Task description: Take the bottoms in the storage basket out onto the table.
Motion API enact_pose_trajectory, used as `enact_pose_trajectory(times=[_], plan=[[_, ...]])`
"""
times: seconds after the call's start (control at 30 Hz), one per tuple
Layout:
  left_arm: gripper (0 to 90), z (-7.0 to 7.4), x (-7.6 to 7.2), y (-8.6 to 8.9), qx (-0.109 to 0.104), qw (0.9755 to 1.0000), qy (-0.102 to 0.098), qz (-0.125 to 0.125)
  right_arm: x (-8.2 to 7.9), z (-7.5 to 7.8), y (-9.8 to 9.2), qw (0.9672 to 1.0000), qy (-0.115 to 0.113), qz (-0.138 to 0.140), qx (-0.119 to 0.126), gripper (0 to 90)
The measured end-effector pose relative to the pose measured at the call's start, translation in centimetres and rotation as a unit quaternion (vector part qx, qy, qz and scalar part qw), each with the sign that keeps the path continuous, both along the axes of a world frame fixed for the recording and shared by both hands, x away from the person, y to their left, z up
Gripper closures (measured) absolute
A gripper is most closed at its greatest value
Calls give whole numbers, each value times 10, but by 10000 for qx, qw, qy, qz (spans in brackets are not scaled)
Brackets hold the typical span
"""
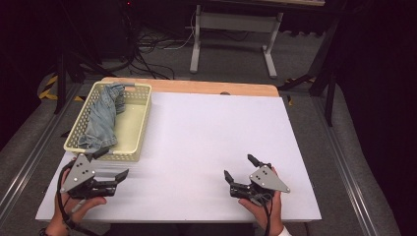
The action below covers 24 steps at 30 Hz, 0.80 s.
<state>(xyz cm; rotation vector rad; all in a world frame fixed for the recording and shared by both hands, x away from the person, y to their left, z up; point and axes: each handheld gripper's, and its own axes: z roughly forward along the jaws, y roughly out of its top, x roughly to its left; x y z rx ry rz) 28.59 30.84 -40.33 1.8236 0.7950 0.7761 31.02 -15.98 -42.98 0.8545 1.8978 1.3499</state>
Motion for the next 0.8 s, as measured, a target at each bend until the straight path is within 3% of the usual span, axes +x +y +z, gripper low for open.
enact_pose_trajectory(times=[0.2, 0.37, 0.4, 0.53, 0.63, 0.73, 0.8], plan=[[119, 28, 20, 13, 141, 9981, 197, 566, 1, -2, 2, 9999, 95, 5, -40, 107], [114, 54, 59, 18, 596, 9938, 465, 815, 3, -2, 4, 9999, 129, 35, -84, 106], [114, 56, 69, 19, 728, 9918, 596, 861, 2, -2, 4, 9999, 137, 44, -84, 106], [107, 56, 110, 19, 1136, 9817, 1096, 1068, 1, -3, 6, 9998, 126, 85, -148, 106], [99, 50, 138, 21, 1350, 9722, 1443, 1258, 1, -4, 7, 9997, 173, 82, -171, 106], [97, 40, 160, 23, 1599, 9600, 1787, 1443, 2, -4, 7, 9996, 197, 81, -163, 106], [97, 33, 172, 25, 1779, 9496, 1975, 1662, 2, -4, 7, 9996, 197, 87, -185, 106]])
